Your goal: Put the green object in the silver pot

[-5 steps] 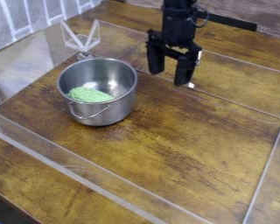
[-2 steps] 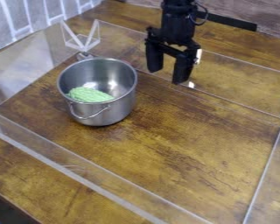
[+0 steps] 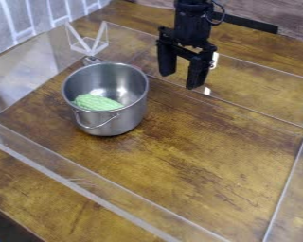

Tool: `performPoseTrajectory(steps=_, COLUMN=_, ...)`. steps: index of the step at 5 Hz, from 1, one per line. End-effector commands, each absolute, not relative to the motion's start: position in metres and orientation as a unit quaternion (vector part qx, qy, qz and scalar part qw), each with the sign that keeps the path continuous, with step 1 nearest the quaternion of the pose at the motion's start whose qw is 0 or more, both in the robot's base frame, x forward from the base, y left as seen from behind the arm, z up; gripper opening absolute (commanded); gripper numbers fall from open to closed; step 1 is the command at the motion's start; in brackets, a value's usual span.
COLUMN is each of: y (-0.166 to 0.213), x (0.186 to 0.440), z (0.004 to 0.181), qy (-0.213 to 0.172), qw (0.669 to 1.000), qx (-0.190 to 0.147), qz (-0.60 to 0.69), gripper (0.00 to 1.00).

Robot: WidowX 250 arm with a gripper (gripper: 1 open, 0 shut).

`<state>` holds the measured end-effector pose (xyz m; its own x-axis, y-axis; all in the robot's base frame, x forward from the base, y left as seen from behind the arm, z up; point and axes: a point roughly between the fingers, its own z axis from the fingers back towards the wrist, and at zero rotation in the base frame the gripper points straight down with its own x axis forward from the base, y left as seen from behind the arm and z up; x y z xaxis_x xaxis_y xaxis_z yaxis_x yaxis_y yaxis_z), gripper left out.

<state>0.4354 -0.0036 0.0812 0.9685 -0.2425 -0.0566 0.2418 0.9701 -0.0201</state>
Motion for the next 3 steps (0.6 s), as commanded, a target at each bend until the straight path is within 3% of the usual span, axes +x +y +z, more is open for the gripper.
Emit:
performPoseTrajectory(steps=1, y=0.0084, x=0.4370, z=0.1085, qy=-0.007, qw=0.994, qx=-0.005, qz=-0.106, gripper=1.00)
performPoseTrajectory(steps=3, y=0.0053, x=0.4360, z=0.1002, qy=-0.001, qw=0.995, qx=-0.009, qz=-0.104, gripper=1.00)
